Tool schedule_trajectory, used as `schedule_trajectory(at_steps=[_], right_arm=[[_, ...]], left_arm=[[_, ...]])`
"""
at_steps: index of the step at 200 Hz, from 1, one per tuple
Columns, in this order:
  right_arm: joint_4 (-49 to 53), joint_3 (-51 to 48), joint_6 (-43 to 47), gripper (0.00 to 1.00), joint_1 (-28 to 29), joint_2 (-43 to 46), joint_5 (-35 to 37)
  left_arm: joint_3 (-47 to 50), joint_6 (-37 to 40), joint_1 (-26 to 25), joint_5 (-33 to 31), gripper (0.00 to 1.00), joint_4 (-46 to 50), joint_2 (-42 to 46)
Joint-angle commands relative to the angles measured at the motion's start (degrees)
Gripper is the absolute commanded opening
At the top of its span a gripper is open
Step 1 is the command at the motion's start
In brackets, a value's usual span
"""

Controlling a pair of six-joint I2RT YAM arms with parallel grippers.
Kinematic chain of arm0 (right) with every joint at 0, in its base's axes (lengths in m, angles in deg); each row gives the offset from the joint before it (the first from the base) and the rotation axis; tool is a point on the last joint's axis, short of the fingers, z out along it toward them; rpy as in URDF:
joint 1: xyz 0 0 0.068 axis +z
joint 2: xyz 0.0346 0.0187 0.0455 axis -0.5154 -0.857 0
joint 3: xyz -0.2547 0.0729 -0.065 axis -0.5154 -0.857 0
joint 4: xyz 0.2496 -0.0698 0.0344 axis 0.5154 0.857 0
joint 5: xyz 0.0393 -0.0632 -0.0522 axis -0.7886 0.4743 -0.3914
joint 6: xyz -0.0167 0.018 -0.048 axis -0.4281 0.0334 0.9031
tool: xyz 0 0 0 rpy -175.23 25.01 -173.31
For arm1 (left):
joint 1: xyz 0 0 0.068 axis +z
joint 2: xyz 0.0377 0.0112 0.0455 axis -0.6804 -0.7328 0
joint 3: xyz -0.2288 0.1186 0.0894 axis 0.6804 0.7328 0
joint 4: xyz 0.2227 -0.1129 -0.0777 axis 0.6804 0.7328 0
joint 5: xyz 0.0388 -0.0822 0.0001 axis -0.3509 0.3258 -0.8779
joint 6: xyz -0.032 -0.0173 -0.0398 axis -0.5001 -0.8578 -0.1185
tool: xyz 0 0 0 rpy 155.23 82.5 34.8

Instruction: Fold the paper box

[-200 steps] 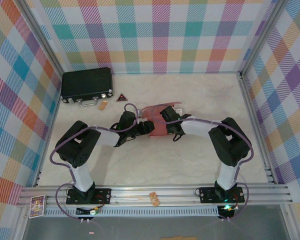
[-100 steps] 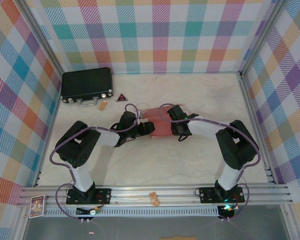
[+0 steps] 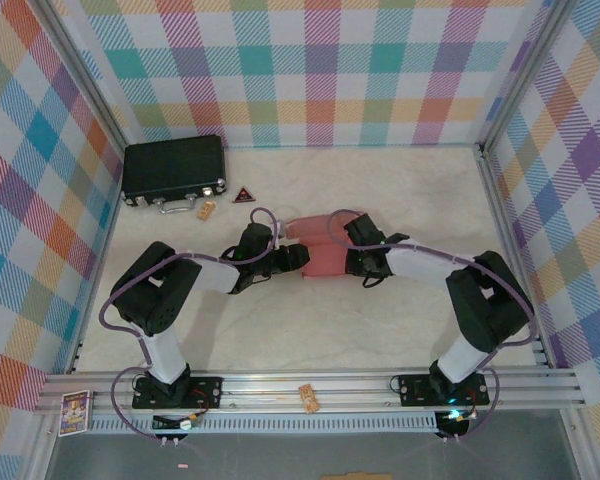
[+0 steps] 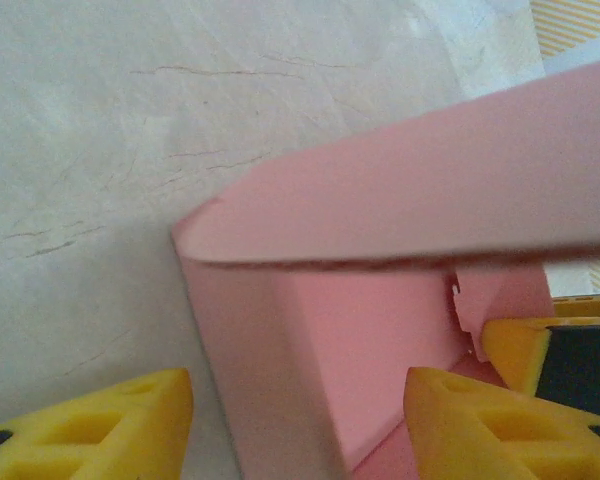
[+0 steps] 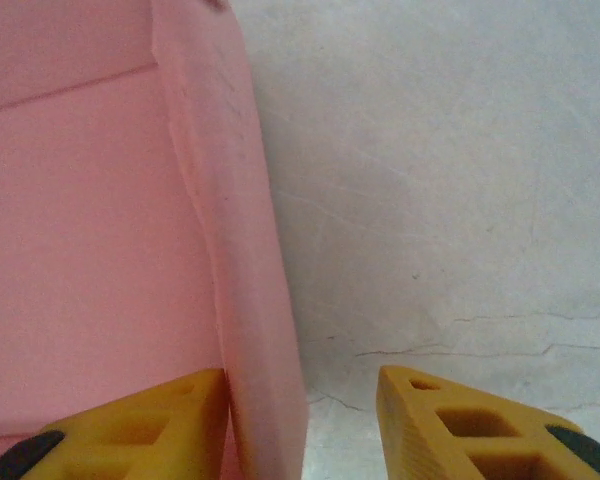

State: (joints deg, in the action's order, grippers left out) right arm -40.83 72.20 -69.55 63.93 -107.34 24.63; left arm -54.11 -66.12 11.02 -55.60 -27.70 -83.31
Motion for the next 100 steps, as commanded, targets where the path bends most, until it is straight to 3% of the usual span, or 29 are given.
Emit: schedule_trajectory(at_steps=[1, 100], right_arm=[[-2.9, -1.4, -3.9, 0.44, -0.7, 2.1, -1.4], [-4.2, -3.6, -4.2, 0.43, -1.6, 3.8, -0.7]], left_arm=[[-0.3, 0.5, -0.2, 0.7, 0.58, 1.3, 1.0], [-0.4, 1.4, -0.2, 0.8, 0.58, 2.4, 2.5]])
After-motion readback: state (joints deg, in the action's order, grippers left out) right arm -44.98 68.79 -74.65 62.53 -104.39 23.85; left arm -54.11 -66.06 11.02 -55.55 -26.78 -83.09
